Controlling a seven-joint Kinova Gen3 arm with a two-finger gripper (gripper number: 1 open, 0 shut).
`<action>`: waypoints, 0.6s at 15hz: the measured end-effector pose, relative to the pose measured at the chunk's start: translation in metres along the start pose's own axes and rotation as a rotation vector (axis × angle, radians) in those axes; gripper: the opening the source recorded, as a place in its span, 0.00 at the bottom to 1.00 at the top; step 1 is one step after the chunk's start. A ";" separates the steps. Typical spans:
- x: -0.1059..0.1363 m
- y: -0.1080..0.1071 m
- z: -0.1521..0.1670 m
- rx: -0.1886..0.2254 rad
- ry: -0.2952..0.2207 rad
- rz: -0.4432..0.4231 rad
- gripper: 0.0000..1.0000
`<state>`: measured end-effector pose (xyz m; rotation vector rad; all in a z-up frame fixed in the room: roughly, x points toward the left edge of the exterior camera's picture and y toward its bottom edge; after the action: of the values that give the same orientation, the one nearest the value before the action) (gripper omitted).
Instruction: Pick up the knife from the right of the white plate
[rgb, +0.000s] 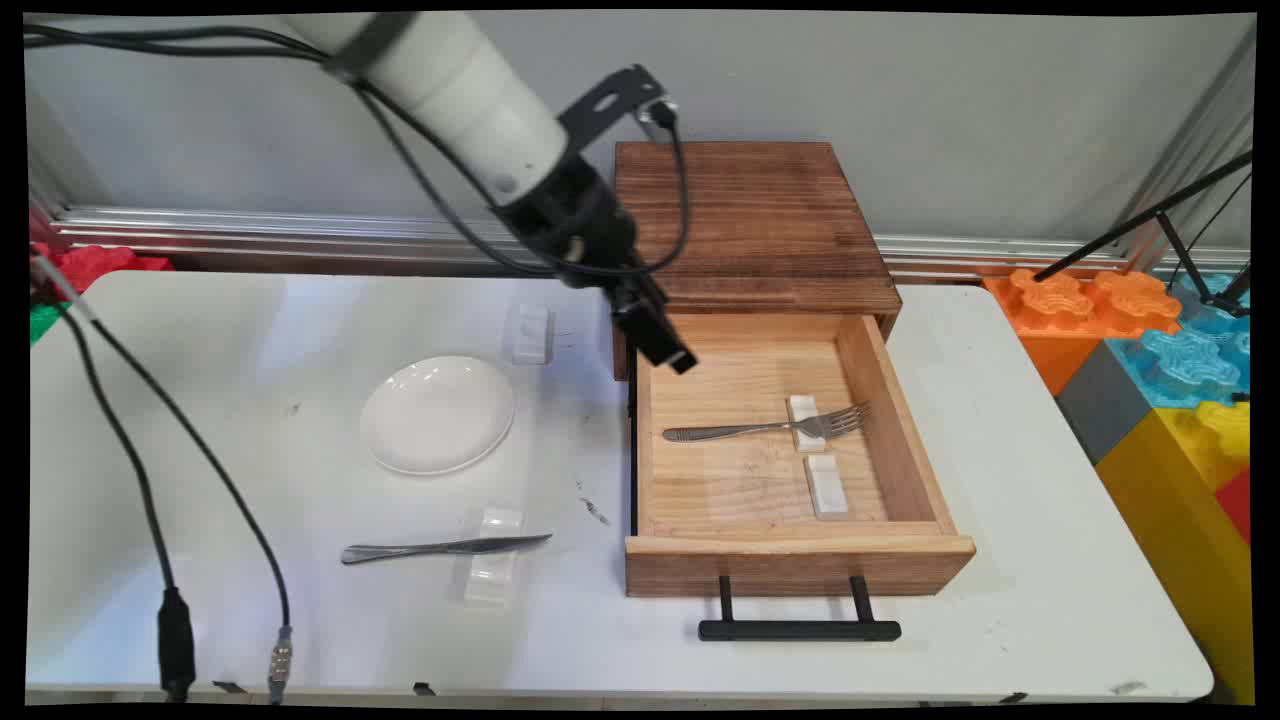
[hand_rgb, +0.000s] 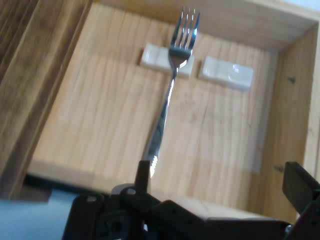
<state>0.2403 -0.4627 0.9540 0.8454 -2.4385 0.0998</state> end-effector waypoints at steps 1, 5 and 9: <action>-0.008 0.002 -0.010 0.001 -0.015 -0.012 1.00; -0.037 0.005 -0.039 0.002 -0.057 -0.048 1.00; -0.072 0.006 -0.066 0.004 -0.085 -0.073 1.00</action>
<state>0.3155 -0.4023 0.9726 0.9572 -2.4834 0.0432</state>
